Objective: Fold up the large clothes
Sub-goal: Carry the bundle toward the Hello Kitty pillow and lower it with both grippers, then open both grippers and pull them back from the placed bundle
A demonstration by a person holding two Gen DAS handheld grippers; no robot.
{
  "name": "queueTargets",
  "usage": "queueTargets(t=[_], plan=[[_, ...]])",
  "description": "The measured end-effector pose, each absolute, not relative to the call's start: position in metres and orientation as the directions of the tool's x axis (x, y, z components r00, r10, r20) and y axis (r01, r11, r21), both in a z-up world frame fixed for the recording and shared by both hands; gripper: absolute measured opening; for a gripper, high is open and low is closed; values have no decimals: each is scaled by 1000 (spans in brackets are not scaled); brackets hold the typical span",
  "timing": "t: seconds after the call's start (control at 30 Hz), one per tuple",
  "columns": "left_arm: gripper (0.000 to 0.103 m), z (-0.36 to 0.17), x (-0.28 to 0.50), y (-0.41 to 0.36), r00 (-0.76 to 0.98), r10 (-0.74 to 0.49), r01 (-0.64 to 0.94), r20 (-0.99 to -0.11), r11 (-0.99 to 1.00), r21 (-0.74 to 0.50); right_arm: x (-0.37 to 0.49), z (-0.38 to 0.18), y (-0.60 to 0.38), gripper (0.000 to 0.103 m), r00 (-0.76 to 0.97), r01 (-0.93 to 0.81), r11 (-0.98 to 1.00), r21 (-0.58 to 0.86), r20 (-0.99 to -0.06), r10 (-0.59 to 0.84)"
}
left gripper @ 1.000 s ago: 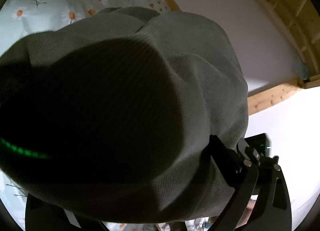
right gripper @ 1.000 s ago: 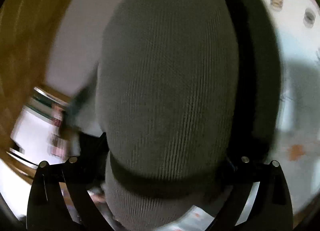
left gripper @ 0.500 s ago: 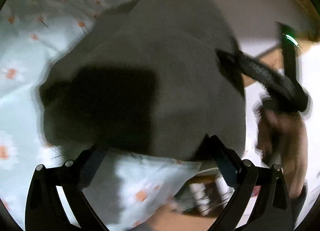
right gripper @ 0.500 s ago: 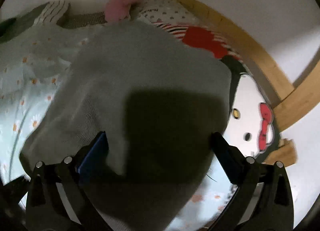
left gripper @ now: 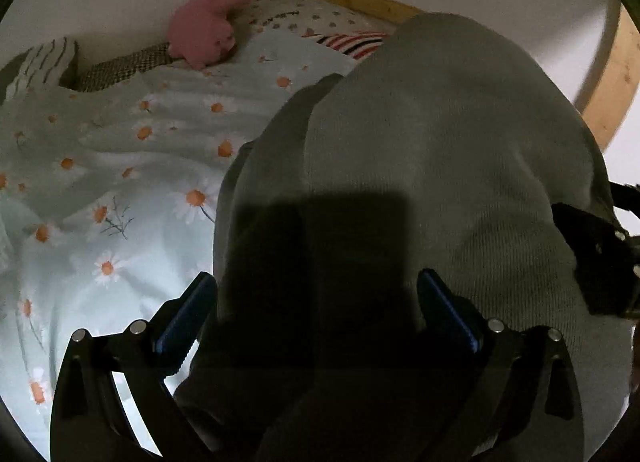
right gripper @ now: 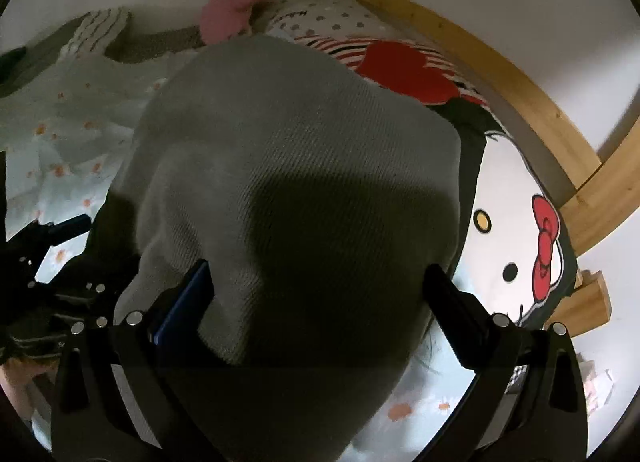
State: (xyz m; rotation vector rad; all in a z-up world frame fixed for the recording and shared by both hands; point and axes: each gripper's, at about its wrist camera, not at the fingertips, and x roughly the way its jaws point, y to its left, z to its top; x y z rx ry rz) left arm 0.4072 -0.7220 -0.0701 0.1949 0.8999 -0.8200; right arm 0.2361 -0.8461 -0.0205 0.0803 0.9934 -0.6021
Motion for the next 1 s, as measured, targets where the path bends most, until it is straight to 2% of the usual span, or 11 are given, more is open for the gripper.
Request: queueTargets(t=[0.17,0.37,0.47,0.6,0.8,0.9,1.0], plan=[[99,-63,432,-704,279,-557,693,-782,681,-237,246,-24,-854,101,400,522,833,-185,-809,-431],[99,-51,443,-682,290,-565,664,-772,700,-263,214,-3,-817,101,508,561,811,-165,-705,-495],[98,-28,421,-659,334,-595,683,-731,687,-247,196,11,-793,100,461,632,750,-194,-683,-566],[99,2,390,-626,411,-609,693,-678,692,-201,174,28,-763,100,495,639,756,-143,-676,-546],[99,28,340,-577,457,-602,710,-655,690,-138,128,52,-707,100,521,647,759,-75,-684,-511],[99,35,308,-549,496,-561,689,-663,719,-93,102,59,-677,100,532,644,763,-60,-682,-502],[99,44,281,-519,460,-572,692,-679,710,-129,76,63,-648,100,522,649,759,-53,-694,-496]])
